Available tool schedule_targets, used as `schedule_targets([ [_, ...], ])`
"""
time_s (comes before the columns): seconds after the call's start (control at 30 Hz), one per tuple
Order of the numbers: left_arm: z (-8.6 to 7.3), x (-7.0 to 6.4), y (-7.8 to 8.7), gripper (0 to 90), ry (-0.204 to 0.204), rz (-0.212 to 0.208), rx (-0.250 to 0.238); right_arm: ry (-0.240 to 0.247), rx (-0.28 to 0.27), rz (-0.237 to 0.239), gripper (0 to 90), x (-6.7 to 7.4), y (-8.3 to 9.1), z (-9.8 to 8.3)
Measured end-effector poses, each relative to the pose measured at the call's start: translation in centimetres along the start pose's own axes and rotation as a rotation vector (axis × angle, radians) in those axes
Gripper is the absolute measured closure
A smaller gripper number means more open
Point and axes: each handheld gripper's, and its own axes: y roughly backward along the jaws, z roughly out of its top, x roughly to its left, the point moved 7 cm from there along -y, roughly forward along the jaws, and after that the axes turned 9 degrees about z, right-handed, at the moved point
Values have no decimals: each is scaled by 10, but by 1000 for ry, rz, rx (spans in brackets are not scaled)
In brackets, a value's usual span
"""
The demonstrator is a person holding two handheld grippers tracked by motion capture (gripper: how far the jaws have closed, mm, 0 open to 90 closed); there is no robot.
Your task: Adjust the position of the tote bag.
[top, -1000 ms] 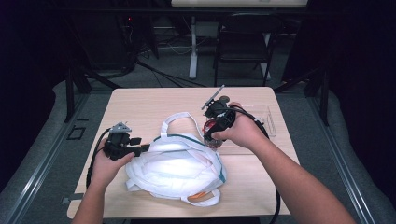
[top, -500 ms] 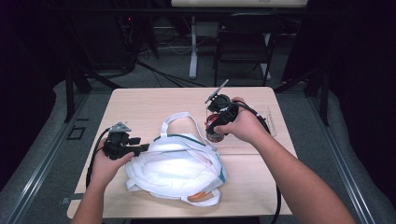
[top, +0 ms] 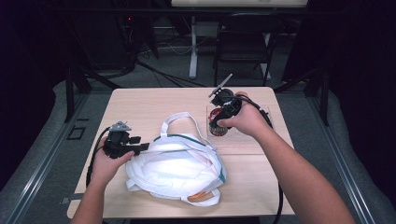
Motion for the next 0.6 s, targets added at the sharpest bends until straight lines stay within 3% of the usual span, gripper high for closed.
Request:
schedule_targets([
  [0.23, 1, -1, -2, 490, -6, -4, 3, -13, -11, -9, 252, -10, -4, -2],
  [0.6, -1, 2, 5, 490, 5, 9, -4, -22, 15, -14, 252, -31, -13, -3],
])
